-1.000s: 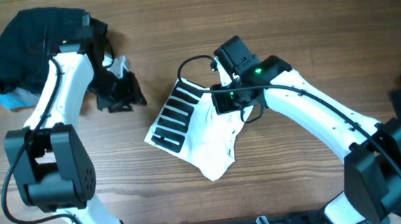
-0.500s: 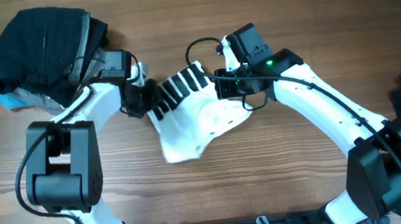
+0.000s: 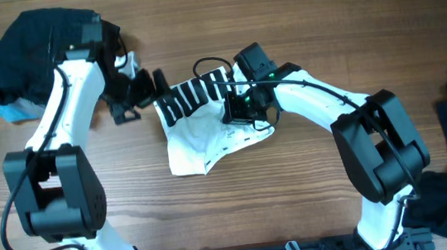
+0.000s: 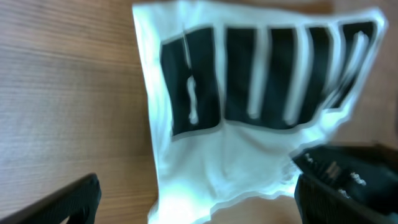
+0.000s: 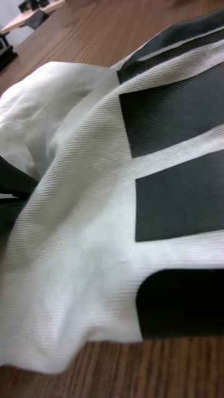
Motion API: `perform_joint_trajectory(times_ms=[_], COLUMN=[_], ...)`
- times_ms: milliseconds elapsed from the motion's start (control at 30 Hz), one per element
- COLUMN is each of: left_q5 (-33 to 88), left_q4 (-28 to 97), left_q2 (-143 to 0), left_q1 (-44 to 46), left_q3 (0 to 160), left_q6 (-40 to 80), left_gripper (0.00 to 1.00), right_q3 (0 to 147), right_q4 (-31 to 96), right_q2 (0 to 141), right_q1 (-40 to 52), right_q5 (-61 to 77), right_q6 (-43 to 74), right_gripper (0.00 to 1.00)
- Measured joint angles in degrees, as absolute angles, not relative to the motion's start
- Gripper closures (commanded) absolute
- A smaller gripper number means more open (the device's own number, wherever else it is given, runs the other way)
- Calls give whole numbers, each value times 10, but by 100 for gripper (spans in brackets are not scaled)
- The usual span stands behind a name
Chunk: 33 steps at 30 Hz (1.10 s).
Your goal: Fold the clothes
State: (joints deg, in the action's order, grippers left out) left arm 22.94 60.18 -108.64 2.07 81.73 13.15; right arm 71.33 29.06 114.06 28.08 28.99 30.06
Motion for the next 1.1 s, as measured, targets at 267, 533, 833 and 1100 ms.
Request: perform_joint_trajectory(times_ms=[267, 533, 833, 1100], left_q5=[326, 411, 455, 453], left_q4=[346, 279, 213, 255], left_q2=[-1063, -1101, -1133, -1132], left_q1=[19, 79, 91, -3], left_q3=[609, 612, 591, 612], left_q6=[149, 168, 172, 153], left_gripper=[2, 36, 96, 4], right_q3=[713, 713, 713, 713], right_q4=[291, 286, 298, 300], right_q2=[1141, 1141, 1141, 1126], right_q1=[281, 281, 280, 277], right_q5=[290, 289, 290, 304], right_q6=[311, 313, 313, 299], right_gripper=[95, 95, 96, 95])
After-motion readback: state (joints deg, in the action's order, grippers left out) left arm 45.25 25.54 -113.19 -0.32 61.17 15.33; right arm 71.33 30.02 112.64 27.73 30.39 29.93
